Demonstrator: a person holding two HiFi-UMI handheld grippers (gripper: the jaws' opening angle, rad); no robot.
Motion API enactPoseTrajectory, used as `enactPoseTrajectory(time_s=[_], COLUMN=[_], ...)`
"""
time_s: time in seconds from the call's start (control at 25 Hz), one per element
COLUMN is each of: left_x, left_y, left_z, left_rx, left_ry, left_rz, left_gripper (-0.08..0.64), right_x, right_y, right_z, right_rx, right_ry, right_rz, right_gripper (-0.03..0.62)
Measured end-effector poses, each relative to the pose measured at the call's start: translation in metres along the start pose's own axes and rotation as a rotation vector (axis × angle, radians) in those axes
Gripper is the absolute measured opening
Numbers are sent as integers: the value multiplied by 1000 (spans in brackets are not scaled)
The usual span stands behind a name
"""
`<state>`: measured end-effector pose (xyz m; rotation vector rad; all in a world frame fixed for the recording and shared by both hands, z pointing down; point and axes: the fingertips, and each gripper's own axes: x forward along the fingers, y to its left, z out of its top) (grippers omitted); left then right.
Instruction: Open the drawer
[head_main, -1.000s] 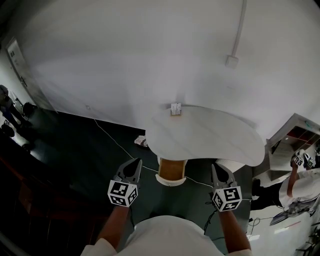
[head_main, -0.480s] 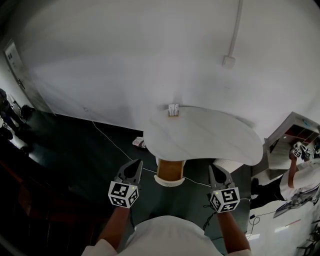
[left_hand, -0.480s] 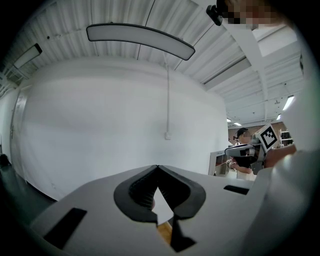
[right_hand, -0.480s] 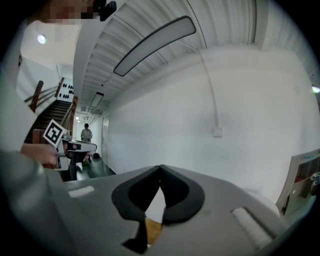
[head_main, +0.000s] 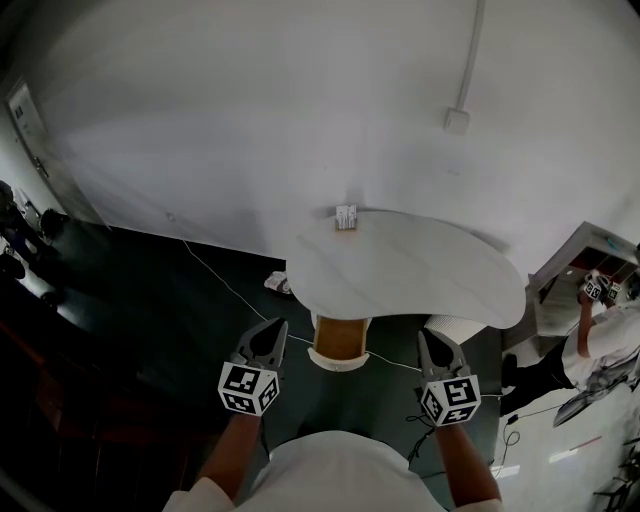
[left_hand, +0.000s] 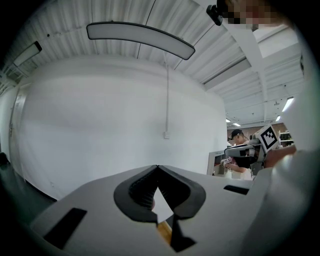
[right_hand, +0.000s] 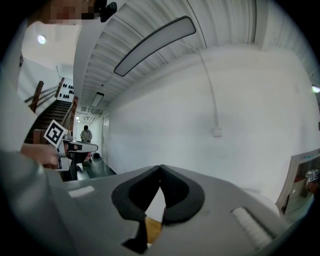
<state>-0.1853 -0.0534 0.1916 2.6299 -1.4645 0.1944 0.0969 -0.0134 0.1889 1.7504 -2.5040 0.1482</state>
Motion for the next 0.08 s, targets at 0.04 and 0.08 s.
enactPoseTrajectory(time_s=[0.04, 0.08], left_x=[-1, -1], left_y=[0, 0], left_z=[0, -1], left_rx=[-1, -2], left_ry=[0, 1], left_rz=[0, 1], left_gripper=[6, 6], right_x=[0, -1], right_y=[0, 1], right_z=[0, -1], right_rx=[0, 1], right_ry=[1, 1], right_rz=[0, -1], right_gripper=[11, 11])
